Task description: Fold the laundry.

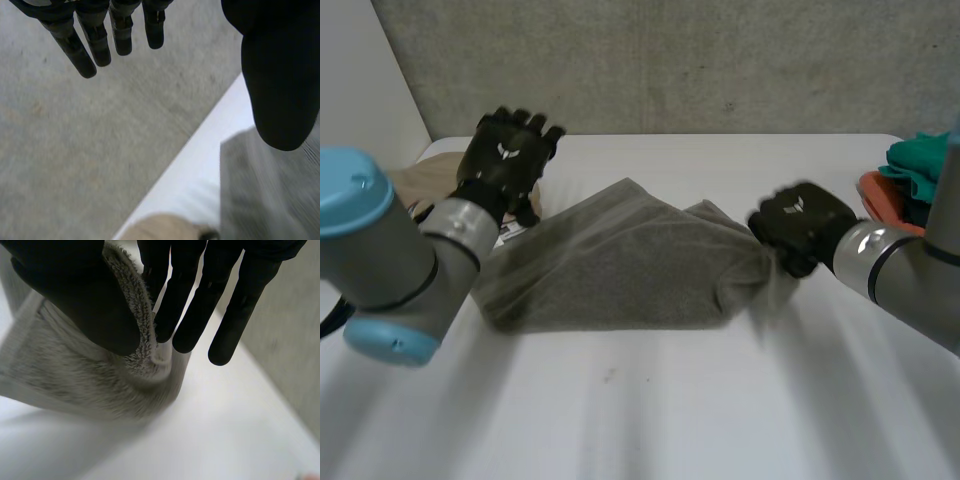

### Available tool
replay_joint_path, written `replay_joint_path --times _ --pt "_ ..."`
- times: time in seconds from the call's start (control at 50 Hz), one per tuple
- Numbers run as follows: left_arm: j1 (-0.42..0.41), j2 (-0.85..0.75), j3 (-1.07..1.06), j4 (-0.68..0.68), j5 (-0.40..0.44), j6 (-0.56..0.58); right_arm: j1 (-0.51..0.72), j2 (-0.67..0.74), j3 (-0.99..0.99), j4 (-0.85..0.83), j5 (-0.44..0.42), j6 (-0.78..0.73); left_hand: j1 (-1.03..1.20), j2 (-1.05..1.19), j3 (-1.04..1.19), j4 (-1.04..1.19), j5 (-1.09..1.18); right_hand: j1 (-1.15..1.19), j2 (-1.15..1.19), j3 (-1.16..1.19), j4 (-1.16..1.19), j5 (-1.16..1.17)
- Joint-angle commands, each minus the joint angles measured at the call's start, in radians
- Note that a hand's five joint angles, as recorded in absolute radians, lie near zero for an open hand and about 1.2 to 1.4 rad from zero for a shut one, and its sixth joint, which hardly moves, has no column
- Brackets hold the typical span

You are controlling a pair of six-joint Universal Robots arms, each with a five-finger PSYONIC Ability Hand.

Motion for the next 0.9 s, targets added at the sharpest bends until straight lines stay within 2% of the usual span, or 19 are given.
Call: replay_joint_path --times 0.02,0.08,0.16,0.22,0.34,0.4,0.42,0.44,0.48,0.56,0.66,0.74,0.82,0.9 --pt "-0.042 -0.144 0.277 -0.142 0.077 0.003 0.106 -0.164 -0.058 -0.010 -0.142 0.020 -0.035 -0.057 -0.054 -0.047 -0.055 0.277 0.220 0.208 0.199 0.253" --pt "-0.070 -0.221 0.409 -0.249 0.100 -0.002 0.128 -0.198 -0.084 -0.013 -0.168 0.057 -0.035 -0.057 -0.054 -0.047 -0.055 0.277 0.220 0.208 0.199 0.253" --pt "-0.134 -0.386 0.610 -0.467 0.163 -0.026 0.175 -0.212 -0.138 -0.045 -0.211 0.138 -0.035 -0.057 -0.054 -0.047 -0.055 0.277 0.220 0.208 0.199 0.253" --pt "-0.166 -0.465 0.653 -0.550 0.210 -0.034 0.188 -0.214 -0.157 -0.053 -0.220 0.164 -0.035 -0.057 -0.054 -0.047 -0.055 0.277 0.220 0.208 0.199 0.253" --pt "-0.217 -0.554 0.707 -0.570 0.299 -0.051 0.217 -0.221 -0.169 -0.068 -0.229 0.216 0.014 -0.008 -0.005 0.002 -0.005 0.277 0.220 0.208 0.199 0.253" --pt "-0.226 -0.565 0.722 -0.570 0.319 -0.075 0.217 -0.215 -0.175 -0.084 -0.234 0.235 0.404 0.382 0.385 0.392 0.385 0.277 0.220 0.208 0.199 0.253" --pt "-0.229 -0.568 0.731 -0.568 0.322 -0.098 0.214 -0.211 -0.178 -0.091 -0.234 0.244 0.882 0.861 0.863 0.871 0.863 0.277 0.220 0.208 0.199 0.253" --pt "-0.230 -0.568 0.736 -0.564 0.324 -0.112 0.211 -0.206 -0.180 -0.096 -0.231 0.247 1.160 1.139 1.141 1.149 1.141 0.277 0.220 0.208 0.199 0.253" --pt "-0.225 -0.568 0.751 -0.549 0.316 -0.143 0.202 -0.194 -0.184 -0.105 -0.228 0.250 1.186 1.164 1.167 1.175 1.167 0.277 0.220 0.208 0.199 0.253" --pt "-0.177 -0.550 0.791 -0.484 0.250 -0.240 0.159 -0.152 -0.200 -0.113 -0.226 0.250 1.186 1.164 1.167 1.175 1.167 0.277 0.220 0.208 0.199 0.253" --pt "-0.105 -0.443 0.805 -0.357 0.106 -0.324 0.107 -0.077 -0.248 -0.124 -0.203 0.231 1.186 1.164 1.167 1.175 1.167 0.277 0.220 0.208 0.199 0.253" --pt "-0.069 -0.329 0.787 -0.239 0.046 -0.332 0.077 0.004 -0.342 -0.141 -0.159 0.192 1.186 1.164 1.167 1.175 1.167 0.277 0.220 0.208 0.199 0.253" --pt "-0.049 -0.214 0.745 -0.170 0.028 -0.327 0.050 0.099 -0.458 -0.160 -0.127 0.142 1.186 1.164 1.167 1.175 1.167 0.277 0.220 0.208 0.199 0.253" --pt "-0.039 -0.120 0.644 -0.163 0.016 -0.324 0.040 0.182 -0.526 -0.212 -0.152 0.096 1.186 1.164 1.167 1.175 1.167 0.277 0.220 0.208 0.199 0.253"
